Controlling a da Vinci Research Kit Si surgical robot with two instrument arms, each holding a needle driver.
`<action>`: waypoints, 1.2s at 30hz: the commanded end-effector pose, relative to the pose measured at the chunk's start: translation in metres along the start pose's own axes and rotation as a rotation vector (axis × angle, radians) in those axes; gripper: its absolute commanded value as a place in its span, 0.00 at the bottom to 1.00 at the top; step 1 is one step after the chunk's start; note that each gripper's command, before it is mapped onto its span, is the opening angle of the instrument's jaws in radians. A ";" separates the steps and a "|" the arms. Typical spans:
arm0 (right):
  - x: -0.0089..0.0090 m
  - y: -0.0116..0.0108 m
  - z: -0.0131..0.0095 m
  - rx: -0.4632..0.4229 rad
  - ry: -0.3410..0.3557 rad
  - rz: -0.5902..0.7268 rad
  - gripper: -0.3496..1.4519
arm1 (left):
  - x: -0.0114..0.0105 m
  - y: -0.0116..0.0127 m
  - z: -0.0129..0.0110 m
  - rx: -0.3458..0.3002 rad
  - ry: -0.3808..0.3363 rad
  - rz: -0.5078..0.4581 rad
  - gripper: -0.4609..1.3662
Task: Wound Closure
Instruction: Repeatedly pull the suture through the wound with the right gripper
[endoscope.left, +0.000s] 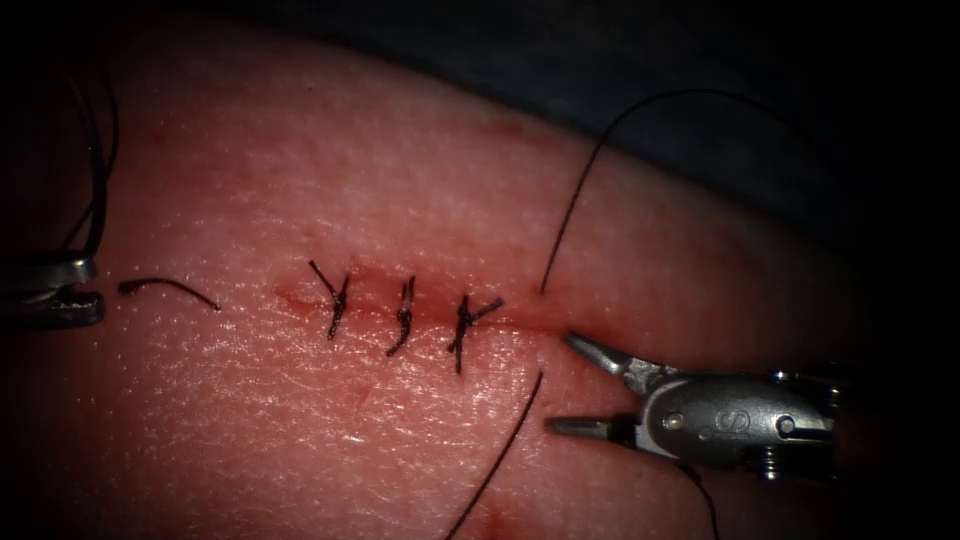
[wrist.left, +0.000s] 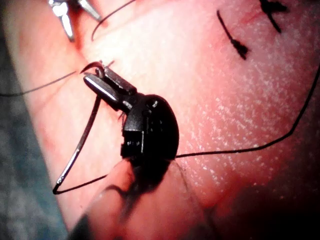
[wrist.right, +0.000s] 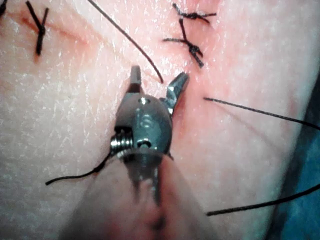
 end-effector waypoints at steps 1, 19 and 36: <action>-0.0002 -0.0002 0.0003 0.009 -0.013 -0.008 0.78 | 0.0000 0.0000 0.0000 -0.011 0.000 0.000 0.06; -0.0007 -0.0011 0.0008 0.072 0.014 0.003 0.00 | 0.0000 0.0000 -0.0001 -0.011 0.001 0.000 0.06; 0.0031 -0.0082 -0.0024 0.142 0.008 -0.013 0.00 | 0.0000 -0.0001 -0.0001 -0.011 0.001 0.000 0.06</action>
